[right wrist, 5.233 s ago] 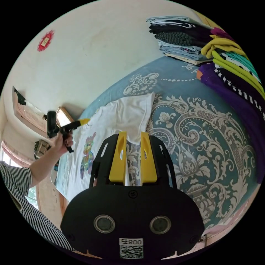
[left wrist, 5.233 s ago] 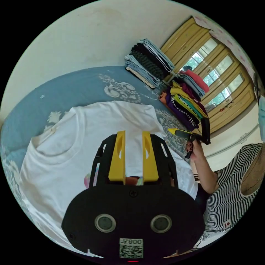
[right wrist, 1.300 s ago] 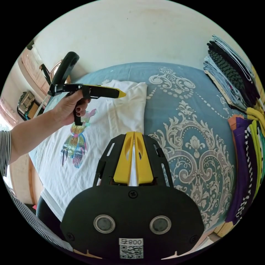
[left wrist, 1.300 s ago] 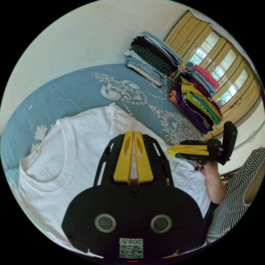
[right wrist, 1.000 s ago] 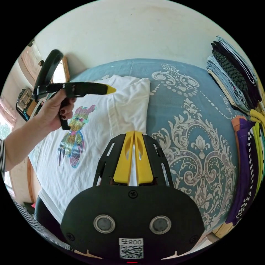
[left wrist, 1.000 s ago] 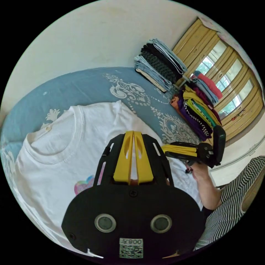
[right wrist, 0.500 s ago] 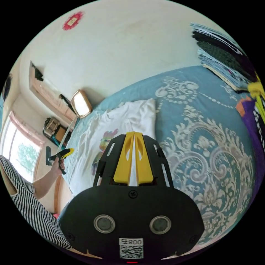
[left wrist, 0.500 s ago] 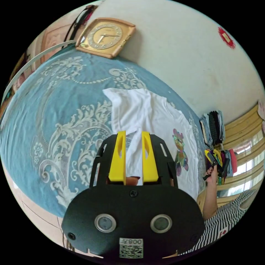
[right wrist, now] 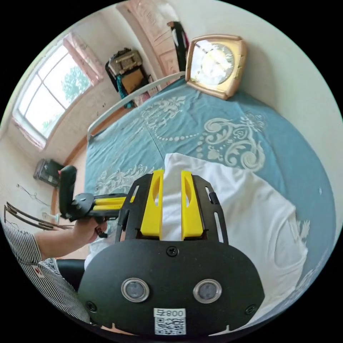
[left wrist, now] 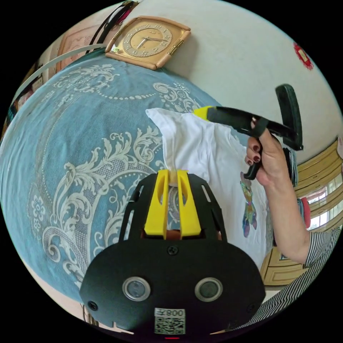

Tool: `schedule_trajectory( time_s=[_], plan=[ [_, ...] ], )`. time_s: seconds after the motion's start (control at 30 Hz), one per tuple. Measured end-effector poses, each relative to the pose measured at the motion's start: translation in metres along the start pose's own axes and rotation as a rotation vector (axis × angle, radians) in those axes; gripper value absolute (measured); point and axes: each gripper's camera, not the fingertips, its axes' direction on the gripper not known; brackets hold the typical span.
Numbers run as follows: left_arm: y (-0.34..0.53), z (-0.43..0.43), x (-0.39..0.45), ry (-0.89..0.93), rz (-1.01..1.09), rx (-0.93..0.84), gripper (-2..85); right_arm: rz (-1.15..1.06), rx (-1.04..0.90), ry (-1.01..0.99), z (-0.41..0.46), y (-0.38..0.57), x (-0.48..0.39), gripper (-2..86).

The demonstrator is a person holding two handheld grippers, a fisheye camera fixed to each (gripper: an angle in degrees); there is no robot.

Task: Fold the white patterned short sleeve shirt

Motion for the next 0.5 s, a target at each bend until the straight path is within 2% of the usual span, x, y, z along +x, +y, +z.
schedule_trajectory(
  time_s=[0.2, 0.3, 0.4, 0.5],
  plan=[
    [0.007, -0.018, 0.015, -0.011, 0.035, -0.014, 2.4, -0.085, -0.149, 0.148, 0.081, -0.062, -0.026, 8.3],
    [0.011, -0.025, 0.026, -0.031, 0.057, -0.018, 1.8, -0.108, -0.120, 0.236, 0.092, -0.071, -0.030, 6.0],
    [0.016, -0.038, 0.032, -0.032, 0.062, 0.006, 1.5, -0.099, -0.119, 0.227, 0.096, -0.077, -0.020, 3.7],
    [0.019, -0.063, 0.045, -0.055, 0.091, 0.068, 1.4, -0.006, -0.041, 0.073, 0.075, -0.078, 0.011, 2.6]
  ],
)
